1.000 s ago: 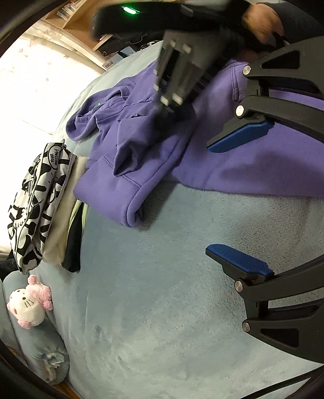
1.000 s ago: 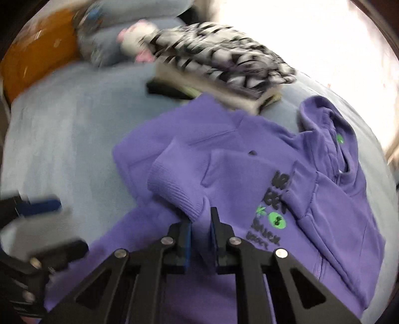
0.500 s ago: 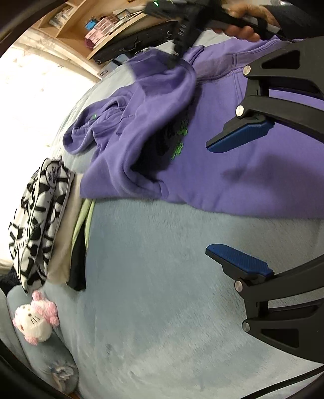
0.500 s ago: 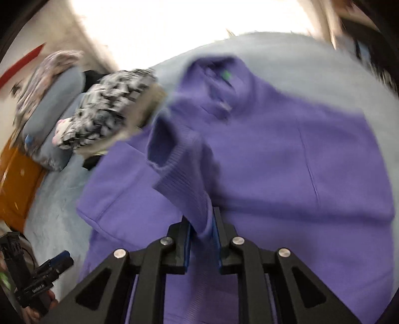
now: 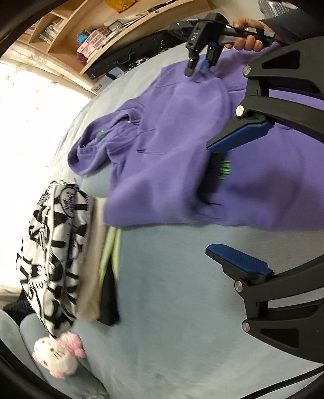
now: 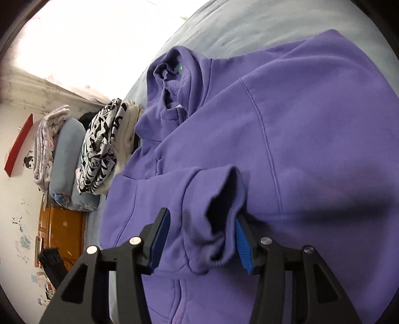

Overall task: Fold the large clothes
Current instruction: 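Lift and lay the held cuff over the hoodie front, open the right gripper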

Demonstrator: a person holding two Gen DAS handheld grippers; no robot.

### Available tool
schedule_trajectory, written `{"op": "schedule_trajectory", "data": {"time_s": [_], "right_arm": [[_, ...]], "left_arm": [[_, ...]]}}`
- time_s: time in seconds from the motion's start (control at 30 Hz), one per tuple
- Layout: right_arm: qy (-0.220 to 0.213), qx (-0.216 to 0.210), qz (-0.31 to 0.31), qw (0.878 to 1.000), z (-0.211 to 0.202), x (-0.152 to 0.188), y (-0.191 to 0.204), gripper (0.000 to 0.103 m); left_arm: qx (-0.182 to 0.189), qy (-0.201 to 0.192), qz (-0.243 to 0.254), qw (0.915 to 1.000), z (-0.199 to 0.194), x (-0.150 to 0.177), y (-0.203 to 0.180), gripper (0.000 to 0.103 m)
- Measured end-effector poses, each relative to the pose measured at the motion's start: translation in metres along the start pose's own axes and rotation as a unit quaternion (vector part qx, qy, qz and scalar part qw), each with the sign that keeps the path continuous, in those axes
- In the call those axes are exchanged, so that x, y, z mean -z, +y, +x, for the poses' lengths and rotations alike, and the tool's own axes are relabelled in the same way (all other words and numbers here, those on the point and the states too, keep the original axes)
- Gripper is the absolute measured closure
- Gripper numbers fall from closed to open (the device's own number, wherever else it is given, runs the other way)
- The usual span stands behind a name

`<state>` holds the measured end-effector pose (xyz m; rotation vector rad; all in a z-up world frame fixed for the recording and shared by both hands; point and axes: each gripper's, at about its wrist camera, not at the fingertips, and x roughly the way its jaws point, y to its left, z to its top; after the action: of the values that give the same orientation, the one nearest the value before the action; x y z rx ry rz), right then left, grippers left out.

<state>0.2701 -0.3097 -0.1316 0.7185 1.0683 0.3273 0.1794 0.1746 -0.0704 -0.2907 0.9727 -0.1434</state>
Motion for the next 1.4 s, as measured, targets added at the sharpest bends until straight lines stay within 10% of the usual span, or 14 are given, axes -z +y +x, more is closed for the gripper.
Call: {"op": "schedule_trajectory", "data": {"time_s": [0.03, 0.13, 0.47, 0.8, 0.93, 1.03, 1.3, 1.4], "right_arm": [[0.007, 0.016, -0.016, 1.000, 0.003, -0.003, 0.006, 0.054], [0.010, 0.088, -0.109, 0.990, 0.001, -0.002, 0.034, 0.098], [-0.127, 0.127, -0.307, 0.935, -0.039, -0.029, 0.144, 0.099], [-0.075, 0.182, -0.165, 0.966, 0.008, -0.068, 0.038, 0.099], [-0.060, 0.162, -0.116, 0.978, 0.016, -0.068, 0.008, 0.098], [-0.071, 0.111, -0.079, 0.988, -0.002, -0.070, 0.008, 0.099], [-0.028, 0.114, -0.028, 0.993, 0.021, -0.074, -0.017, 0.088], [-0.033, 0.087, -0.043, 0.995, 0.003, -0.059, -0.014, 0.046]], "left_arm": [[0.003, 0.003, 0.001, 1.0000, 0.004, -0.008, 0.002, 0.029], [0.001, 0.011, 0.004, 0.9999, 0.018, -0.032, 0.010, 0.029], [-0.018, 0.057, 0.005, 0.9982, 0.074, -0.058, 0.011, 0.029], [-0.021, 0.100, -0.026, 0.9944, 0.143, -0.072, 0.008, 0.037], [0.008, 0.093, -0.053, 0.9943, 0.147, -0.083, 0.014, 0.079], [0.002, 0.073, -0.037, 0.9967, 0.136, -0.086, 0.006, 0.089], [-0.014, 0.082, -0.019, 0.9964, 0.145, -0.084, 0.010, 0.075], [-0.030, 0.081, -0.003, 0.9963, 0.128, -0.076, 0.007, 0.044]]}}
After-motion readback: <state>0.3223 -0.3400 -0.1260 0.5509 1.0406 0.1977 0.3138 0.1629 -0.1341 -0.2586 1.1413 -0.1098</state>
